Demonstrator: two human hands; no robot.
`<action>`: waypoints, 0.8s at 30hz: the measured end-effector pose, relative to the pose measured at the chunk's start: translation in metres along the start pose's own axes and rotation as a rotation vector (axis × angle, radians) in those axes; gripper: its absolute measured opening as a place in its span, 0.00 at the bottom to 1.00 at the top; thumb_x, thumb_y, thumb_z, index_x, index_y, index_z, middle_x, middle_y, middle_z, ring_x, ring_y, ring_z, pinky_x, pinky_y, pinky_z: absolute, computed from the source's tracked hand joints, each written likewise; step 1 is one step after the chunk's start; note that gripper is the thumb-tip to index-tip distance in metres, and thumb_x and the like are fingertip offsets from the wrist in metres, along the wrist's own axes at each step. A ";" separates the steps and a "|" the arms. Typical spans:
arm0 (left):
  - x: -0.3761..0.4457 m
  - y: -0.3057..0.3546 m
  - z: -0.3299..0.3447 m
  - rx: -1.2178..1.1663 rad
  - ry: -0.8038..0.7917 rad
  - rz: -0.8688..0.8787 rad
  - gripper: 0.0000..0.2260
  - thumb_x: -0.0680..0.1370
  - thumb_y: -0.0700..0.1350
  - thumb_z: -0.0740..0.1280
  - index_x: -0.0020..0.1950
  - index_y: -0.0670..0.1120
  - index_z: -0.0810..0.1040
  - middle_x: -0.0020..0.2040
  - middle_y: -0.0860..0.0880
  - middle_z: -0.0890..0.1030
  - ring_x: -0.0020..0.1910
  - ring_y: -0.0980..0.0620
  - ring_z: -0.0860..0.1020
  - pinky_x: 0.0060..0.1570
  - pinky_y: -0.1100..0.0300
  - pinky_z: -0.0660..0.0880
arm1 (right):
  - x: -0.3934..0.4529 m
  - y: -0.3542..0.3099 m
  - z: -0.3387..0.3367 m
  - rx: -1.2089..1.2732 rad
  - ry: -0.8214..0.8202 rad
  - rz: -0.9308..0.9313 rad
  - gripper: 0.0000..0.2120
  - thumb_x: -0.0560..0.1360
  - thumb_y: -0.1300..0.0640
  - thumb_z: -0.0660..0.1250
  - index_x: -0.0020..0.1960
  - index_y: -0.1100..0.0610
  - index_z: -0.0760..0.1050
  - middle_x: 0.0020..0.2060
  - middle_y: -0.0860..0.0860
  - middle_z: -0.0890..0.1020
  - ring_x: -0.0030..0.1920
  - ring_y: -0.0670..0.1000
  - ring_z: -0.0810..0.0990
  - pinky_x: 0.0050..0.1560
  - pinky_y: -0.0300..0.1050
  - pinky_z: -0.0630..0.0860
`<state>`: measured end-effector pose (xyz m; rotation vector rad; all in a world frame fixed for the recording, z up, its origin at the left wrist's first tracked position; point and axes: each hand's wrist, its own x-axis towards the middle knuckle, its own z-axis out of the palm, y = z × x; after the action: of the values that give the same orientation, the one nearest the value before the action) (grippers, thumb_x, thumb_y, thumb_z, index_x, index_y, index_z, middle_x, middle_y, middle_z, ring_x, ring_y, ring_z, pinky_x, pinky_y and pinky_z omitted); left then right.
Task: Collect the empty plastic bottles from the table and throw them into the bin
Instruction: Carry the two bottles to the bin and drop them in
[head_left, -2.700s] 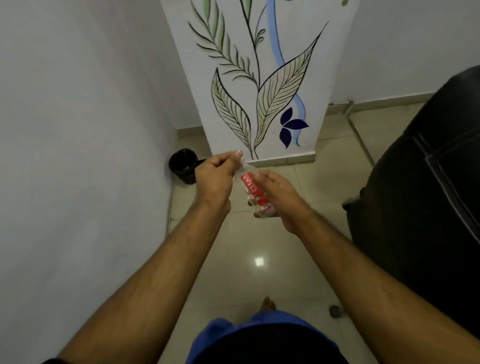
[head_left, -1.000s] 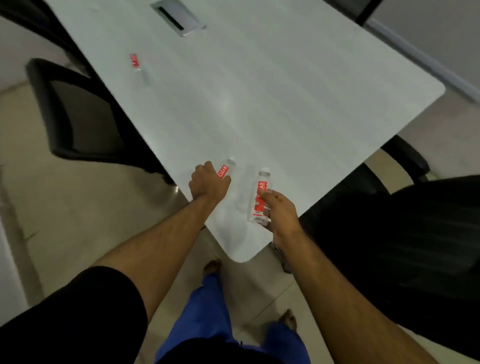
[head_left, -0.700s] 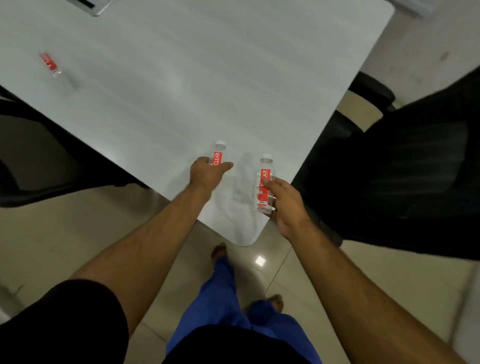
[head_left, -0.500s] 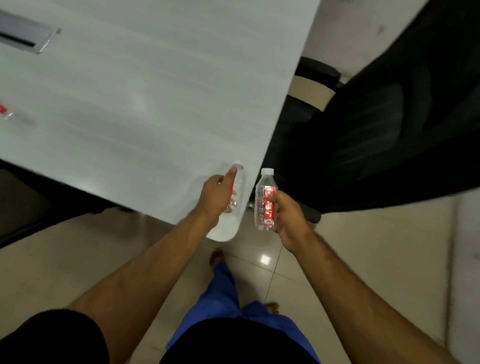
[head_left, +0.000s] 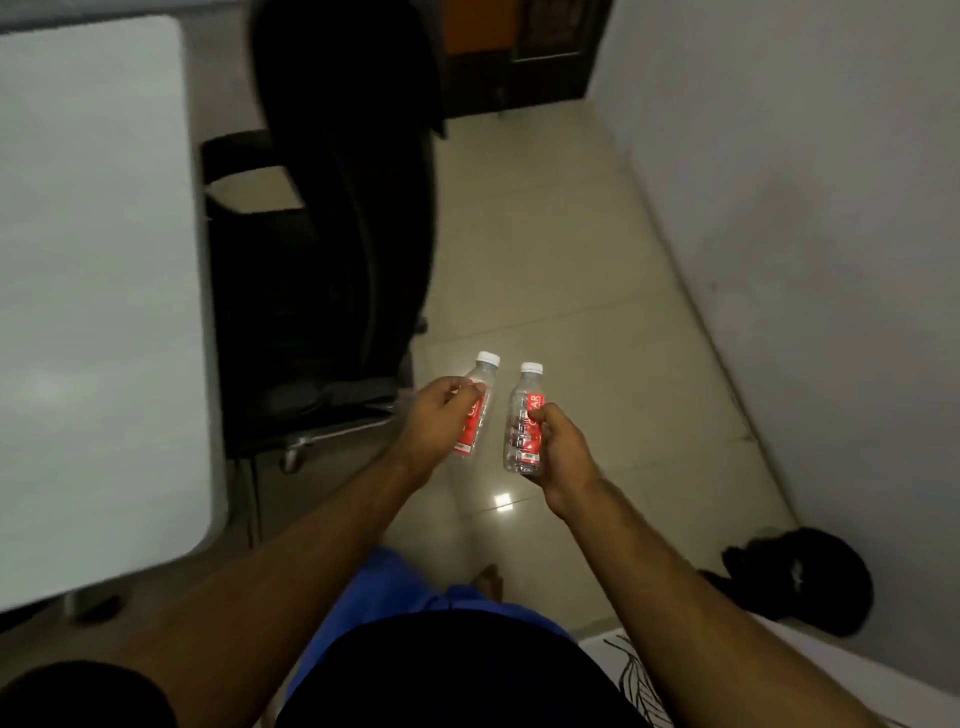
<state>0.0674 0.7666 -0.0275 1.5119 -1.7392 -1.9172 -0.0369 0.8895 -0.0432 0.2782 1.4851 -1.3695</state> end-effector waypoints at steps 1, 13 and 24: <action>0.004 0.007 0.025 0.022 -0.032 0.012 0.10 0.80 0.49 0.66 0.52 0.43 0.81 0.40 0.47 0.81 0.36 0.52 0.79 0.36 0.61 0.75 | 0.003 -0.009 -0.020 0.027 0.032 -0.011 0.11 0.73 0.52 0.63 0.53 0.56 0.76 0.37 0.52 0.79 0.33 0.49 0.78 0.34 0.41 0.76; 0.081 0.112 0.301 0.298 -0.537 0.065 0.11 0.79 0.49 0.68 0.51 0.41 0.81 0.41 0.45 0.84 0.37 0.51 0.82 0.38 0.58 0.80 | 0.038 -0.115 -0.238 0.424 0.456 -0.234 0.13 0.77 0.56 0.63 0.60 0.57 0.77 0.47 0.54 0.84 0.45 0.54 0.83 0.52 0.58 0.80; 0.067 0.158 0.620 0.917 -1.239 0.195 0.12 0.80 0.50 0.67 0.56 0.43 0.82 0.54 0.41 0.84 0.57 0.39 0.81 0.58 0.45 0.77 | 0.021 -0.123 -0.450 0.953 0.970 -0.312 0.14 0.80 0.51 0.67 0.65 0.53 0.77 0.54 0.55 0.85 0.54 0.56 0.85 0.50 0.53 0.84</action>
<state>-0.4926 1.0838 -0.0457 -0.0852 -3.3772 -2.1750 -0.3696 1.2151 -0.0786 1.5329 1.5006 -2.3188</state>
